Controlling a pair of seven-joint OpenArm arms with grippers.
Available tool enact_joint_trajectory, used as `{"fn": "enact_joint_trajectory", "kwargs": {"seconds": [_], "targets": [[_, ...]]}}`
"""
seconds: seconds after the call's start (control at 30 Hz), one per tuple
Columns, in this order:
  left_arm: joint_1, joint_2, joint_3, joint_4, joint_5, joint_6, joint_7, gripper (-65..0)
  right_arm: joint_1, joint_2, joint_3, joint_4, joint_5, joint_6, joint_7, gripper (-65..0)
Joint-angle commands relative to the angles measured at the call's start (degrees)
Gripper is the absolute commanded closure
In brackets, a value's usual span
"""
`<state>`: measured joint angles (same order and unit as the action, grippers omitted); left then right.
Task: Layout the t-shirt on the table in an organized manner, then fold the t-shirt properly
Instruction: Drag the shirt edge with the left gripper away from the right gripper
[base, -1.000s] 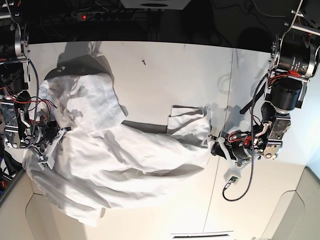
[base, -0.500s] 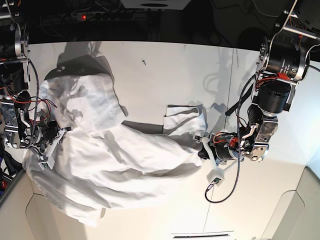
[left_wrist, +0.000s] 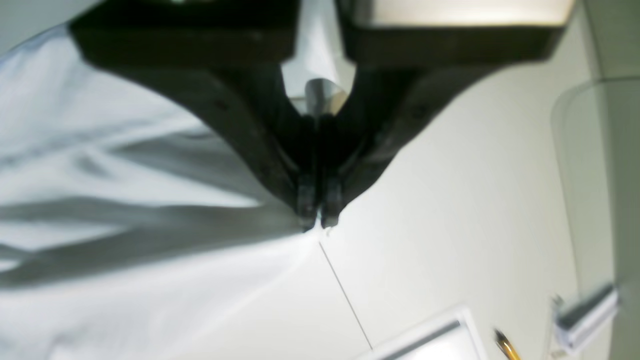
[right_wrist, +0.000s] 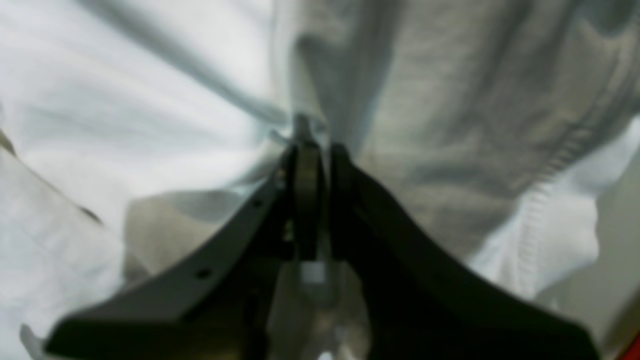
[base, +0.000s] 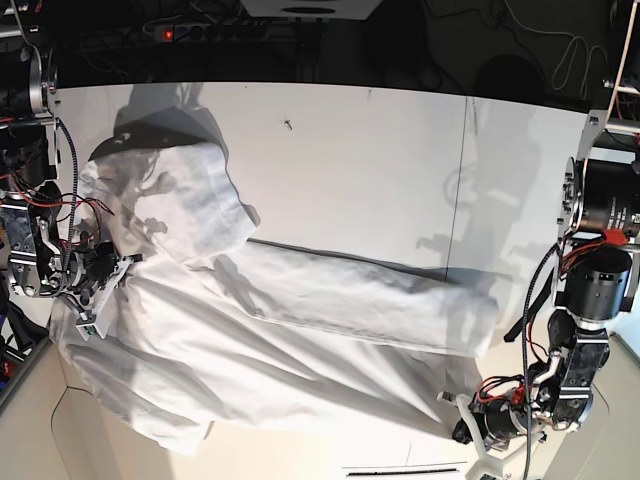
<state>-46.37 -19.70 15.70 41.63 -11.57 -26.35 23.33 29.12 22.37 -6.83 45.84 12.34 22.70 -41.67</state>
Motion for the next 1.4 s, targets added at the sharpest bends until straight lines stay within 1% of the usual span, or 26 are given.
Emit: {"fn": "enact_joint_trajectory", "kwargs": {"seconds": [0.0,0.1,0.13,0.17,0.2,0.23,0.27,0.3,0.33,0.37,0.43,0.57,0.63,0.67,0.73,0.83,0.93,0.97,1.07,1.17,1.2,1.37], "targets": [[-3.5,-0.6,-0.3,0.9,-0.7,0.4,-1.4,0.0,0.8,0.6,0.0,0.1,-1.0,-0.4,-0.8,-3.6],[-5.5,-0.6,-0.3,0.8,-1.5,0.0,-1.6,0.0,0.8,0.6,0.0,0.1,-1.0,-0.4,-0.8,-3.6],[-5.9,-0.6,-0.3,0.8,-1.5,-1.0,-1.9,0.0,0.8,0.6,0.0,0.1,-1.0,-0.4,-0.8,-3.6],[-6.0,-0.6,-0.3,0.8,-1.4,-2.9,-2.6,0.0,0.8,0.6,0.0,0.1,-1.0,-0.4,-0.8,-3.6],[-6.0,-0.7,-0.3,0.8,-1.4,-4.2,-3.3,-8.5,0.8,0.6,0.0,0.1,-1.0,-0.4,-0.8,-3.6],[-5.9,-0.7,-0.3,0.8,-1.4,-4.5,-4.0,-17.0,0.8,0.6,0.0,0.1,-1.0,-0.4,-0.8,-3.6],[-5.8,-0.7,-0.3,0.8,-1.4,-4.2,-4.3,-23.4,0.8,0.6,0.0,0.1,-1.0,-0.4,-0.8,-3.6],[-5.8,-0.6,-0.3,0.8,-1.4,-2.9,-4.2,-27.0,0.8,0.6,0.0,0.1,-1.0,-0.4,-0.8,-3.6],[-5.8,-0.7,-0.3,0.8,-1.4,-1.1,-4.2,-27.8,0.8,0.6,0.0,0.1,-1.0,-0.4,-0.8,-3.6],[-5.8,-0.9,-0.3,0.8,-1.2,0.6,-4.2,-27.8,0.8,0.6,0.0,0.1,-1.0,-0.4,-0.8,-3.6],[-5.8,-1.6,-0.3,0.8,-0.8,1.7,-4.1,-27.8,0.8,0.6,0.0,0.1,-1.0,-0.4,-0.8,-3.6],[-5.5,-4.2,-0.3,0.8,-0.9,1.6,-2.4,-27.8,0.8,0.6,0.0,0.1,-1.0,-0.4,-0.8,-3.6],[-5.1,-5.4,-0.3,0.8,-1.1,0.8,-0.2,-27.8,0.8,0.7,0.0,0.1,-1.0,-0.4,-0.8,-3.6],[-4.8,-5.9,-0.3,0.8,-1.5,-0.2,0.7,-27.8,0.8,0.6,0.0,0.1,-1.0,-0.4,-0.8,-3.6],[-3.4,-6.7,-0.3,0.8,-2.0,-1.5,1.0,-27.8,0.8,0.6,0.0,0.1,-1.0,-0.4,-0.8,-3.6],[0.1,-6.8,-0.3,0.8,-3.3,-1.2,0.3,-27.8,0.8,0.6,0.0,0.1,-1.0,-0.4,-0.8,-3.6],[4.3,-6.4,-0.3,0.8,-5.7,2.8,-2.8,-27.8,0.8,0.6,0.0,0.1,-1.0,-0.4,-0.8,-3.6],[5.5,-6.0,-0.3,0.8,-5.7,3.8,-3.8,-27.8,0.8,0.7,0.0,0.1,-1.0,-0.4,-0.8,-3.6],[8.2,-4.3,-0.3,0.8,-4.9,6.3,-6.3,-27.8,0.8,0.7,0.0,0.1,-1.0,-0.4,-0.8,-3.6],[10.1,-2.4,-0.3,0.7,-2.7,11.5,-10.3,-27.8,0.8,0.7,0.0,0.1,-1.0,-0.4,-0.8,-3.6],[10.4,-1.8,-0.3,0.7,-2.0,12.4,-11.1,-27.8,0.8,0.6,0.0,0.1,-1.0,-0.4,-0.8,-3.6],[10.9,0.7,-0.3,0.6,-1.3,12.5,-12.0,-27.7,0.8,0.7,0.0,0.1,-1.0,-0.4,-0.8,-3.6]]}}
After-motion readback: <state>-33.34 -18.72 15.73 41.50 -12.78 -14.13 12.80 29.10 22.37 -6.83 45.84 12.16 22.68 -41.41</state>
